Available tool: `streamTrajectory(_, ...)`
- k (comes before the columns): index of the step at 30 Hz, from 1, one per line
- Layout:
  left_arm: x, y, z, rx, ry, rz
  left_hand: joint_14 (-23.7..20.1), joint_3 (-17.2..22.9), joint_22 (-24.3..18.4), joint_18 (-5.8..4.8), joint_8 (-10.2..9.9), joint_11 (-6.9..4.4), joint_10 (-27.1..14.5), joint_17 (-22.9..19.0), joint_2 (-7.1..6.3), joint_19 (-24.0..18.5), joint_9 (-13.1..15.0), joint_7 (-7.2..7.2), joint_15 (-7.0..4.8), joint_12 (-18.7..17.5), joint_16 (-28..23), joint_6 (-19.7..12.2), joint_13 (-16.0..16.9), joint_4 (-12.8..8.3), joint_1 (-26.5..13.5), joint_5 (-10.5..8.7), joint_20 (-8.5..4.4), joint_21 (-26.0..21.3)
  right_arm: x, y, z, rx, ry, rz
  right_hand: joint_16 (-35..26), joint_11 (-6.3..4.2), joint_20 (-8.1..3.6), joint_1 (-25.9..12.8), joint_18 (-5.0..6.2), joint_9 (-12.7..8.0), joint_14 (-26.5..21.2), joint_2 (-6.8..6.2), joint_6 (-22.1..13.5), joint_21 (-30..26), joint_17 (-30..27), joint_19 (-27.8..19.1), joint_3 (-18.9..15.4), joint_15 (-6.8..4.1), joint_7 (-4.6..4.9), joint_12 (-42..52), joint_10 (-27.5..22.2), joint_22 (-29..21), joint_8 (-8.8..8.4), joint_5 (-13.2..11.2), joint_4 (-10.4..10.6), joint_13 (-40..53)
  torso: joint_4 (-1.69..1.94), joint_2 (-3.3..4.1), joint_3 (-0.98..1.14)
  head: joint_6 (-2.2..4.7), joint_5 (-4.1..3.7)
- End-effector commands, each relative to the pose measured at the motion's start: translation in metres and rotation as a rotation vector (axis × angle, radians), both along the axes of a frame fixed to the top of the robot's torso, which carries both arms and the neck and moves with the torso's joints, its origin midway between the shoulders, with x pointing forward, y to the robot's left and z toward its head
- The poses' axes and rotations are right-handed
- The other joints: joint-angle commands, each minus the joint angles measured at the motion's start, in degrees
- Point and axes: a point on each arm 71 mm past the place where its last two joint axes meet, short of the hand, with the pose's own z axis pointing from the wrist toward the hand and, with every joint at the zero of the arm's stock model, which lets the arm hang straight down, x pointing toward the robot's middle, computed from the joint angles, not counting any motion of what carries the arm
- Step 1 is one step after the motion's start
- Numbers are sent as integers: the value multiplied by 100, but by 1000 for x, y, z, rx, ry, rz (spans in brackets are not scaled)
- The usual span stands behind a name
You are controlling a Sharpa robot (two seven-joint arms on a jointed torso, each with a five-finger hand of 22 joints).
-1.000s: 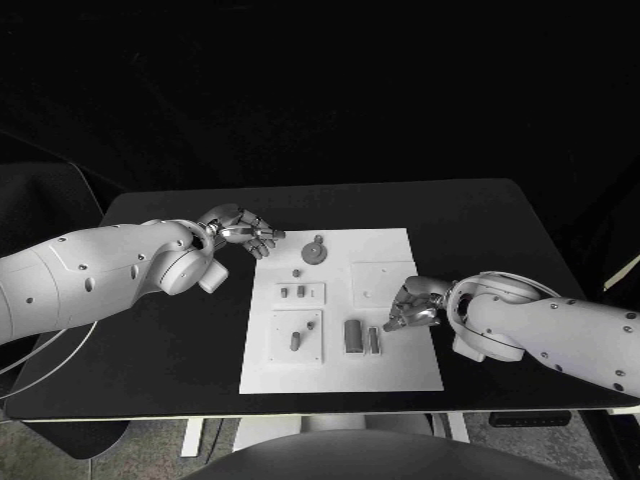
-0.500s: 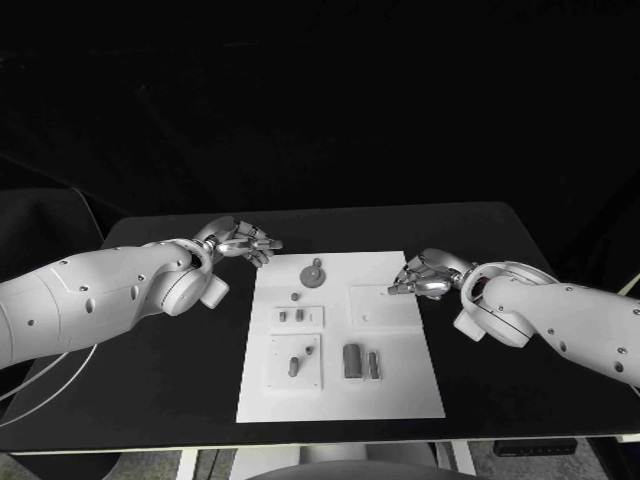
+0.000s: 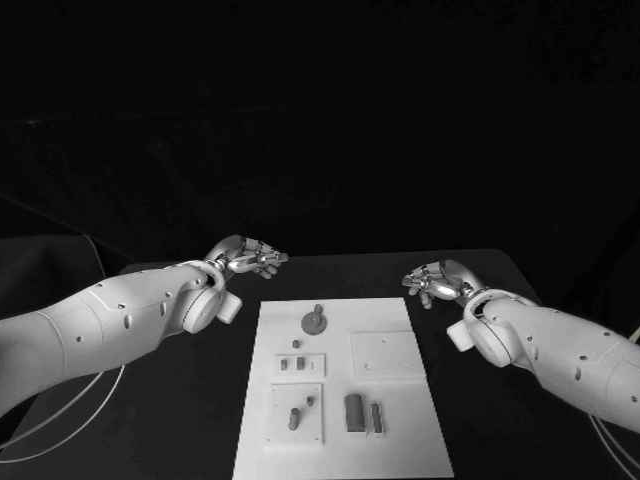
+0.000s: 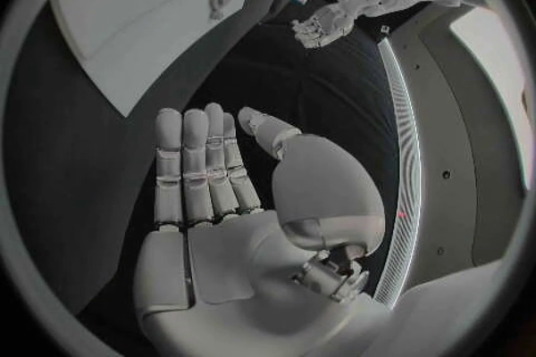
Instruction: Assemble the parts on the task board
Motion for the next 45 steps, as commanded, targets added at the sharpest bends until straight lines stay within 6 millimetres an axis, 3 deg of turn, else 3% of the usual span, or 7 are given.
streamTrajectory(1, 5, -3, 3, -82, -24, -6, -116, -65, 5, -119, -50, -2, -170, -53, -15, -100, -24, -16, -4, -48, -4, -155, -15, 5, -26, -25, 20, -49, 3, 4, 0, 167, -16, -6, -630, 22, 50, -103, -151, 9, -32, -27, -66, -364, -251, -191, 16, 107, -8, -381, 3, -271, 29, -44, 8, -22, -33, -40, 19, 185, 21)
streamTrajectory(20, 7, -17, -13, -185, 23, -44, -1089, -1003, -20, -310, -18, -110, -1389, -533, -47, -1459, -55, -211, 51, -50, 21, -1191, -18, 87, -730, -32, 221, -435, 4, 17, -13, 332, 65, 51, -3798, 122, 256, -1763, -1146, 7, -1711, -107, -1009, -1185, -1387, -3251, -1403, 445, 21, -2383, -978, -776, -162, -128, 363, 27, 1, -21, 14, 442, -87)
streamTrajectory(21, 8, -11, -13, -144, 24, -12, -4930, -1831, -1873, -310, -1846, -788, -5169, -3664, 550, -2998, -3170, -775, -815, -1696, -1593, -4835, -1743, 452, -6280, -1082, -441, -5711, 5, 15, -15, 292, 65, 19, -5827, -708, -455, -6258, -1146, -3067, -5774, 174, -5036, -2992, -3829, -4591, -3015, -298, -817, -4379, -5439, -2870, -2045, -1174, 696, -1729, -1, -26, 13, 442, -81)
streamTrajectory(23, 7, -12, -13, -147, 23, -10, -4930, -1831, -1873, -310, -1846, -788, -5169, -3664, 550, -2998, -3170, -775, -815, -1696, -1593, -4835, -1743, 452, -6280, -1082, -441, -5711, 5, 15, -14, 294, 62, 17, -5827, -708, -455, -6258, -1146, -3067, -5774, 174, -5036, -3236, -3829, -4591, -3015, -298, -817, -4379, -5439, -2870, -2045, -1174, 696, -1729, 17, -38, 4, 430, -95)
streamTrajectory(24, 6, -12, -14, -150, 21, -8, -4930, -1831, -1873, -310, -1846, -788, -5169, -3664, 550, -2998, -3170, -775, -815, -1696, -1593, -4835, -1743, 452, -6280, -1082, -441, -5711, 4, 15, -13, 297, 59, 16, -5827, -708, -455, -6258, -1146, -3067, -5774, 174, -5036, -7266, -3829, -4591, -3015, -298, -817, -4379, -5439, -2870, -2045, -1174, 696, -1729, 35, -52, -5, 417, -109)
streamTrajectory(33, -14, -30, -14, -222, -18, 46, -4930, -1831, -1873, -310, -1846, -788, -5169, -3664, 550, -2998, -3170, -775, -815, -1696, -1593, -4835, -1743, 452, -6280, -1082, -441, -5711, -6, 24, 4, 354, -4, -30, -5827, -708, -455, -6258, -1146, -3067, -5774, 174, -5036, -7266, -3829, -4591, -3015, -298, -817, -4379, -5439, -2870, -2045, -1174, 696, -1729, 344, -278, -167, 195, -353)
streamTrajectory(45, -70, -63, 1, -351, -78, 185, -4930, -1831, -1873, -310, -1846, -788, -5169, -3664, 550, -2998, -3170, -775, -815, -1696, -1593, -4835, -1743, 452, -6280, -1082, -441, -5711, -48, 42, 39, 463, -83, -156, -5827, -708, -455, -6258, -1146, -3067, -5774, 174, -5036, -7266, -3829, -4591, -3015, -298, -817, -4379, -5439, -2870, -2045, -1174, 696, -1729, 371, -298, -181, 176, -375)
